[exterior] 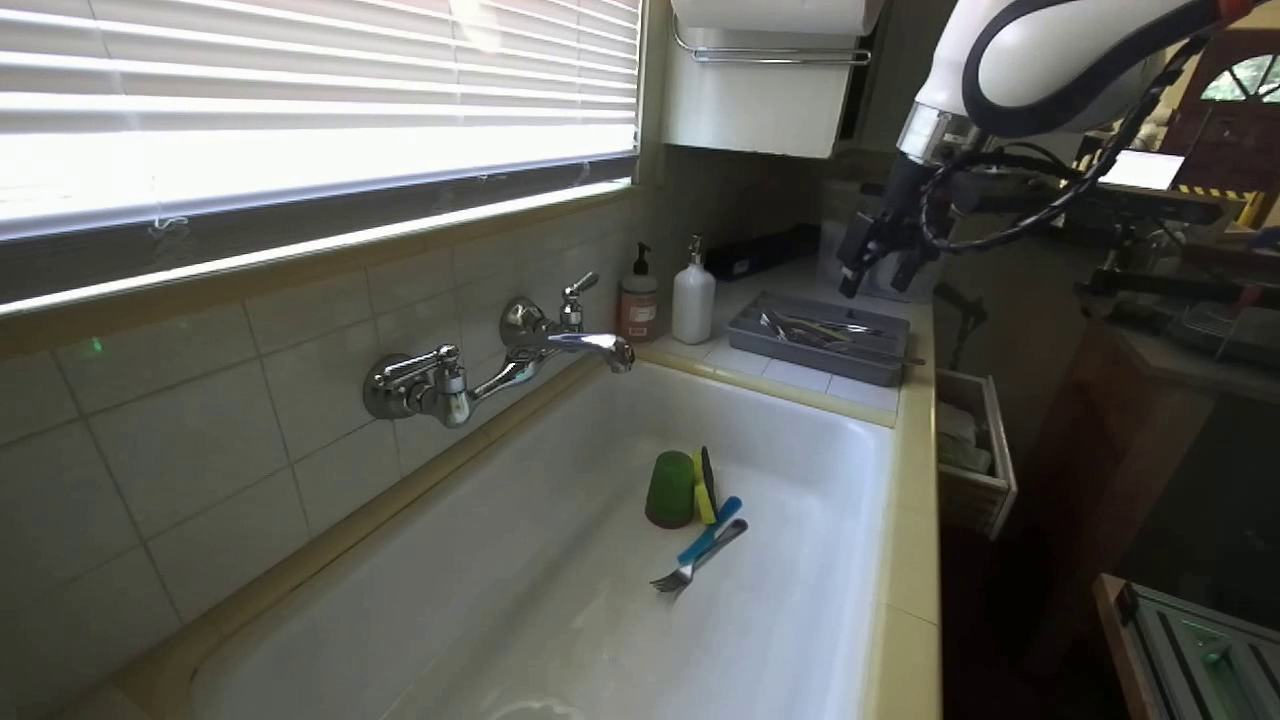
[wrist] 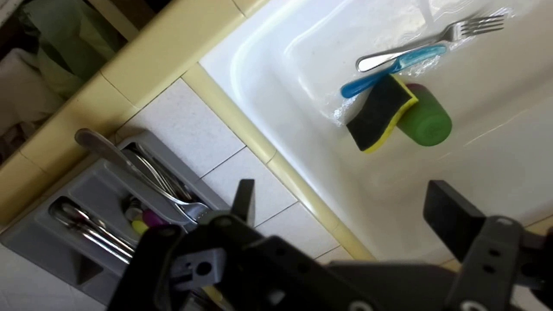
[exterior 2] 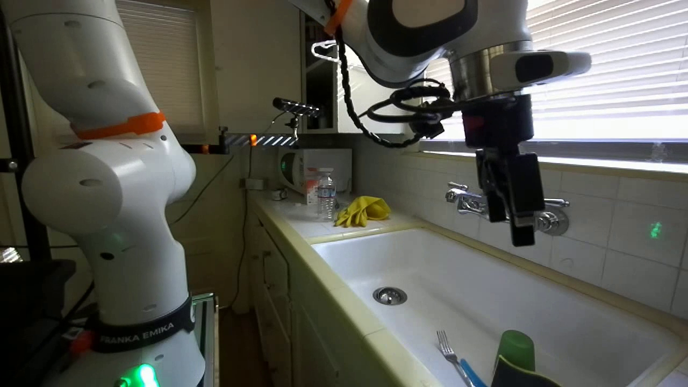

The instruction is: Remove one silver fork from the cutlery holder and put it in the sink.

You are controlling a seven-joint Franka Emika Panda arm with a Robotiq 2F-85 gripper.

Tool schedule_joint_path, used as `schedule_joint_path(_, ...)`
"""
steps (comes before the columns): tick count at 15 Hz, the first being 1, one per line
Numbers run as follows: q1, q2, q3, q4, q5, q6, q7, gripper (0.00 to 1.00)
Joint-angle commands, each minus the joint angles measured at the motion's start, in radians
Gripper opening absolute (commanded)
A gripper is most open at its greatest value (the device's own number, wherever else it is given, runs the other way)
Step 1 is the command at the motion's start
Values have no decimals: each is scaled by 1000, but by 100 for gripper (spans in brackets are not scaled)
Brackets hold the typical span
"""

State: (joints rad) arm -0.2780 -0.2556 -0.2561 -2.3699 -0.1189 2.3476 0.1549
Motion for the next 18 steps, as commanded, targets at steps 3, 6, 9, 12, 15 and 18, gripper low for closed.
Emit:
schedule_joint_path(3,-2,136,-56,75,84,34,-165,100)
schedule_joint_path(6,20,174,-79,118,280,-29,-272,100)
schedule_joint_path(9,2,161,-57,94,274,1,-233,100)
schedule_joint_path(12,9,171,-56,107,307,-2,-234,100)
schedule_joint_path(15,9,171,-56,109,309,-3,-234,100)
schedule_joint_path(18,7,182,-56,117,307,6,-220,100)
